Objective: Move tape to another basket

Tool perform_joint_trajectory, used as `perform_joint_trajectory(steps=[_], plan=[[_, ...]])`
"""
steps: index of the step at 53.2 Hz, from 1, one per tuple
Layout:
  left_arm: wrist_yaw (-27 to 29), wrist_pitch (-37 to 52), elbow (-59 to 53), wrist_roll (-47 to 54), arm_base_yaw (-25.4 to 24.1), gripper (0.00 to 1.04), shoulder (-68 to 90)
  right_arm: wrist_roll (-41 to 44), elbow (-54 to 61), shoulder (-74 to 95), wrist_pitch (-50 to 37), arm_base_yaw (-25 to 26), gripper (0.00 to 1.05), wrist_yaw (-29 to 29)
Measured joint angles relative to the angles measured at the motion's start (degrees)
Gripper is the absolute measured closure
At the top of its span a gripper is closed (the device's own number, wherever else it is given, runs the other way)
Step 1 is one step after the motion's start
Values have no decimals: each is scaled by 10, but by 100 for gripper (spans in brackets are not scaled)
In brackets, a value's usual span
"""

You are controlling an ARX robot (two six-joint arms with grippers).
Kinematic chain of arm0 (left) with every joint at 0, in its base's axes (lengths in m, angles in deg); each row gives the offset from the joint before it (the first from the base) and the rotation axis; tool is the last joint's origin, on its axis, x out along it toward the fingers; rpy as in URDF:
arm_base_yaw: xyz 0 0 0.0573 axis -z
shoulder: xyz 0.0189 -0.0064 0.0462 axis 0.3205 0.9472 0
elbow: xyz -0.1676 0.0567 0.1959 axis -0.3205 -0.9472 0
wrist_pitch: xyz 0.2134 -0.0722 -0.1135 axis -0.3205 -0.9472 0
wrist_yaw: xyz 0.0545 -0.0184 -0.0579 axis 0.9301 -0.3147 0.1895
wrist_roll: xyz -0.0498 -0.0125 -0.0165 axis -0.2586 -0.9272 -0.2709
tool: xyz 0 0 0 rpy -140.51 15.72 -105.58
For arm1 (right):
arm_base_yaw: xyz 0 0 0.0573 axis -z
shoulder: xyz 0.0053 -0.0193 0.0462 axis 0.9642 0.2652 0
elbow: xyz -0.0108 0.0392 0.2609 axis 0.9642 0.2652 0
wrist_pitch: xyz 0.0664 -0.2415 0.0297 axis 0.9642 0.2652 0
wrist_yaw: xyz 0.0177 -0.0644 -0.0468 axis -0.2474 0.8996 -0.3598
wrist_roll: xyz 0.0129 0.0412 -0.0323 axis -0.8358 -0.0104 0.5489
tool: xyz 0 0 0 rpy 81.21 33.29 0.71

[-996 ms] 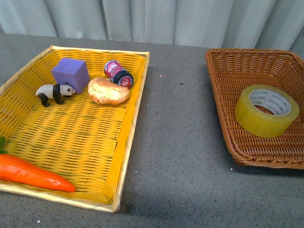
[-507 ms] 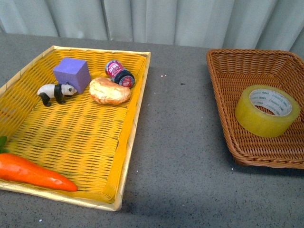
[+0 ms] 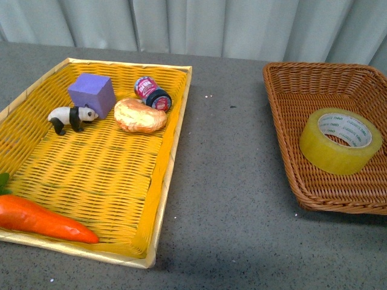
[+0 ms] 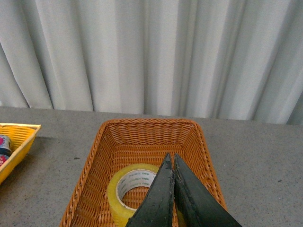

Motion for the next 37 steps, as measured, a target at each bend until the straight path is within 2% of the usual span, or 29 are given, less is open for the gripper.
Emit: perform_joint_trajectory(steps=[6, 10, 37], plan=[[0, -22, -11, 0, 0, 101, -33, 0, 11, -47, 36, 0, 104, 0], [0, -4, -32, 0, 0, 101, -43, 0, 19, -89, 70, 0, 104, 0], [0, -157, -33, 0, 0, 101, -208, 0, 31, -282, 242, 0, 104, 0]])
